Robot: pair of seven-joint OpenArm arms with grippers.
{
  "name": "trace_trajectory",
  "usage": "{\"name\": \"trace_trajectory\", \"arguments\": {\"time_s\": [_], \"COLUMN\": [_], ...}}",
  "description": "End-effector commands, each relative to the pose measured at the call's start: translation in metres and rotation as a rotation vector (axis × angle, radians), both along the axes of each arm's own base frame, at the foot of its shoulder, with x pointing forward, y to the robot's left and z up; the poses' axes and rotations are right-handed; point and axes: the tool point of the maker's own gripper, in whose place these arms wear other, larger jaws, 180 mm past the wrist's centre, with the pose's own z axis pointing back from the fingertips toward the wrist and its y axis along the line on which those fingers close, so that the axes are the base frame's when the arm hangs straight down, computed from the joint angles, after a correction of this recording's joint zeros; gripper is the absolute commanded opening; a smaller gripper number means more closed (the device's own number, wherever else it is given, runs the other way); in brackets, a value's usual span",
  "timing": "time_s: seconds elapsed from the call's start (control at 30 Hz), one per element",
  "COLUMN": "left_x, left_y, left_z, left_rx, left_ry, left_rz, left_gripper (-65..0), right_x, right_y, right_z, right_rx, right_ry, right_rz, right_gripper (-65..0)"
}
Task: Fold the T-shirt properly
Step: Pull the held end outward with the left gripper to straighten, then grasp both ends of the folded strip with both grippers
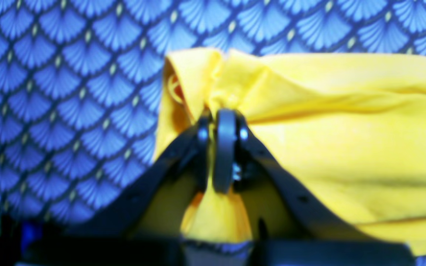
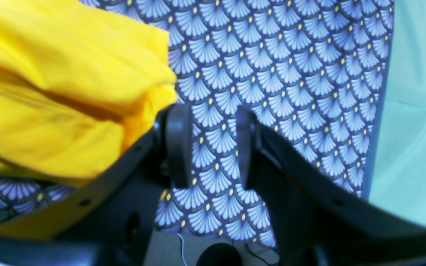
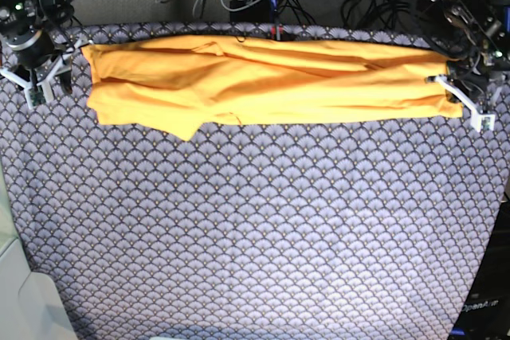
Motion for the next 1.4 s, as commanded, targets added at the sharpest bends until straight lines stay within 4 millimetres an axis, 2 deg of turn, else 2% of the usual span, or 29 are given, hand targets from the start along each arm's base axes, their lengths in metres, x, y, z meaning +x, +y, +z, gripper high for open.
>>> {"name": "trace_trajectory", "arguments": {"time_s": [0.0,0.2,0.23,0.37,0.43,0.7,1.0,1.07,1.17,1.3,1.37], "left_x": [0.005,0.005,0.005,0.004,0.005,0.005,0.004,0.000,-0.007,-0.005,-0.004], "left_y": [0.010,0.010,0.010,0.008,0.008,0.008,0.008,0.009,0.021,0.029,0.029], "left_z": [0.010,0.010,0.010,0.009,0.011,0.011,0.011,0.008,0.017,0.036,0.038], "left_rx": [0.029,0.030,0.030,0.026,0.029,0.031,0.030,0.030,0.047,0.094,0.100], "left_ry": [-0.022,-0.020,-0.020,-0.021,-0.025,-0.026,-0.021,0.006,0.011,-0.030,-0.037], "left_rz": [0.005,0.003,0.003,0.005,0.004,0.004,0.006,0.009,0.050,0.065,0.064], "left_gripper": [-65.0,-65.0,-62.7,-45.9,-40.4,-39.4,-39.2,-37.3,-29.5,-12.3,-6.2], "right_x": [0.005,0.006,0.006,0.008,0.009,0.014,0.015,0.016,0.016,0.017,0.017], "right_y": [-0.002,0.000,0.000,0.008,0.014,0.038,0.040,0.044,0.047,0.049,0.049], "right_z": [0.009,0.011,0.012,0.021,0.023,0.016,0.015,0.014,0.013,0.013,0.013], "right_rx": [-0.008,-0.004,-0.005,0.002,0.025,0.068,0.071,0.076,0.080,0.083,0.083], "right_ry": [-0.036,-0.043,-0.045,-0.076,-0.089,-0.079,-0.078,-0.076,-0.074,-0.074,-0.074], "right_rz": [0.005,0.008,0.008,0.016,0.017,0.074,0.078,0.087,0.097,0.102,0.102], "right_gripper": [-44.0,-44.0,-44.0,-44.0,-44.0,-44.0,-44.0,-44.0,-44.0,-44.0,-44.0]}}
